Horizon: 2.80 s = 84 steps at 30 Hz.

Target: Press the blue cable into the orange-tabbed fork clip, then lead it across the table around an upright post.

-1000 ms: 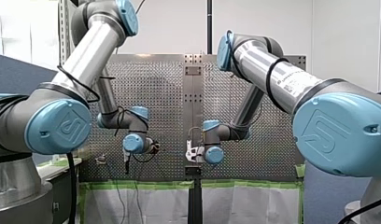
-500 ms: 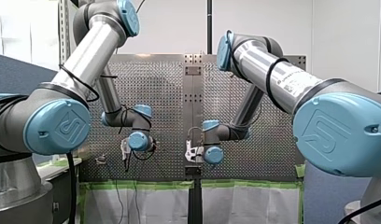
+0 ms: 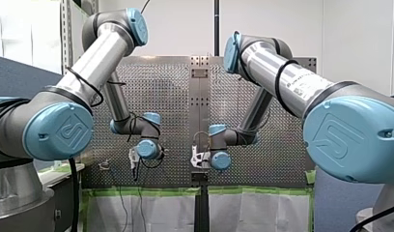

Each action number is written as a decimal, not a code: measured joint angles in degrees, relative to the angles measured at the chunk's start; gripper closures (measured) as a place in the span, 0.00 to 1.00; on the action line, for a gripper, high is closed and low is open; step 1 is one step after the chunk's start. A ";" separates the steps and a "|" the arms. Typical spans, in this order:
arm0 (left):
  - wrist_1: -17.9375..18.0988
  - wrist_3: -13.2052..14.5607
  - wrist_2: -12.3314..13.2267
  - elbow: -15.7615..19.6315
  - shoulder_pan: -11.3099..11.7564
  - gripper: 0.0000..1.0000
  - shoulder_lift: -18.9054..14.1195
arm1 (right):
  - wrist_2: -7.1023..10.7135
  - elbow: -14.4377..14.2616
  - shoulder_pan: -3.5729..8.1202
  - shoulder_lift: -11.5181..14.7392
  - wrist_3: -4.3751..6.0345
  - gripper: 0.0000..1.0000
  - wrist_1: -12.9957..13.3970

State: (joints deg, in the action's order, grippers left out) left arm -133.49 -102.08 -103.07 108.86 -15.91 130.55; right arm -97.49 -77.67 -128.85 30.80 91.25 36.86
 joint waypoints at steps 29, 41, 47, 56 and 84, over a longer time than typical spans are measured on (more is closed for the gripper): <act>-0.72 2.93 -5.19 -3.57 -1.52 0.00 3.18 | 0.20 0.00 -0.05 0.00 0.26 1.00 -0.02; -0.78 6.12 -5.49 -3.93 -1.83 0.00 3.20 | 0.27 0.01 0.03 0.00 0.26 1.00 0.02; -0.74 6.98 -6.20 -3.96 -1.89 0.34 3.18 | 0.29 0.02 0.03 0.00 0.26 1.00 -0.02; -0.56 7.12 -6.58 -3.97 -2.22 0.89 3.17 | 0.36 0.01 0.12 0.01 0.27 1.00 -0.01; -6.62 9.43 -6.69 -6.55 -4.51 1.00 0.49 | 0.44 0.38 0.35 4.12 -1.39 1.00 -3.17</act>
State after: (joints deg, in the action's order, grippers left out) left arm -140.11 -92.65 -109.76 102.31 -20.42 131.05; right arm -97.05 -77.28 -128.50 34.92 89.85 33.68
